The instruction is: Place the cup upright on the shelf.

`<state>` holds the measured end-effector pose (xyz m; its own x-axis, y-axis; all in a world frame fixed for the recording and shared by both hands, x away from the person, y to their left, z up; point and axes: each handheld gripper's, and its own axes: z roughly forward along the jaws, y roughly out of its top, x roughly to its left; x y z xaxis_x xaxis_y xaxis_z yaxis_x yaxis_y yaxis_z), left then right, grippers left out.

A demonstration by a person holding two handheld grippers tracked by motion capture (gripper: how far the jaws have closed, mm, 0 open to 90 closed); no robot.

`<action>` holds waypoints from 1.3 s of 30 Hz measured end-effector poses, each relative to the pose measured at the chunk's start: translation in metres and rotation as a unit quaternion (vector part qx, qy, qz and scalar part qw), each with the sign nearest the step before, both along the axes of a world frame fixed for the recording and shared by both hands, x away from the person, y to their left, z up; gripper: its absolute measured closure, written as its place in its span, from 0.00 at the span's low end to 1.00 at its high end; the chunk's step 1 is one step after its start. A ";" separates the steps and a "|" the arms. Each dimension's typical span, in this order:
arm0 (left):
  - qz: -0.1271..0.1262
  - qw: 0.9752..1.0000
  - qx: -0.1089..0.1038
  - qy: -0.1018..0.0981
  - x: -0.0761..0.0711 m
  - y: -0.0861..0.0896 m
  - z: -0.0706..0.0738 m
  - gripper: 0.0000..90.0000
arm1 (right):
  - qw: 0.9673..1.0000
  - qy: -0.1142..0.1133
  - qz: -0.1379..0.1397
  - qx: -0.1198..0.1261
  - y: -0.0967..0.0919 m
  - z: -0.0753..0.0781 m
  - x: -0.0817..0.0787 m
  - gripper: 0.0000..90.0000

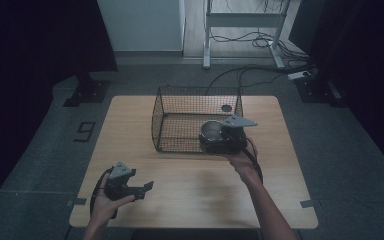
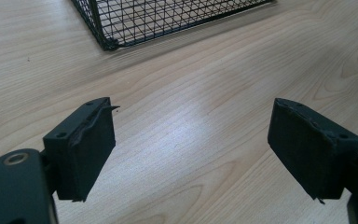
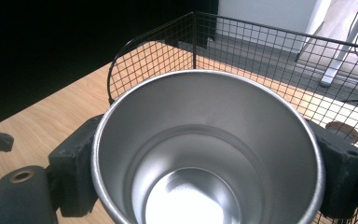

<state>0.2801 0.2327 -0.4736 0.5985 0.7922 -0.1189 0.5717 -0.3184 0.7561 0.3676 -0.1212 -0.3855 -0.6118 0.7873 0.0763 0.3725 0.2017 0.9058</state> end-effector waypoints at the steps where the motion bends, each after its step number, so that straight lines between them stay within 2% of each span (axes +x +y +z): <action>1: 0.000 1.000 0.000 0.000 0.000 0.000 0.000 0.17 | 1.000 0.001 -0.001 0.001 0.000 0.000 0.001 0.15; 15: 0.002 1.000 -0.003 -0.001 0.000 0.002 0.001 0.17 | 1.000 0.000 -0.010 0.000 0.003 0.009 0.016 0.15; 21: 0.003 1.000 -0.004 -0.003 -0.001 0.002 0.002 0.17 | 1.000 0.001 -0.011 -0.011 0.010 0.009 0.025 0.15; 31: 0.005 1.000 -0.006 -0.004 -0.001 0.003 0.003 0.17 | 1.000 0.007 -0.017 -0.012 0.017 0.012 0.045 0.15; 39: 0.006 1.000 -0.007 -0.005 -0.001 0.005 0.003 0.17 | 1.000 0.014 -0.020 -0.018 0.020 0.009 0.060 0.15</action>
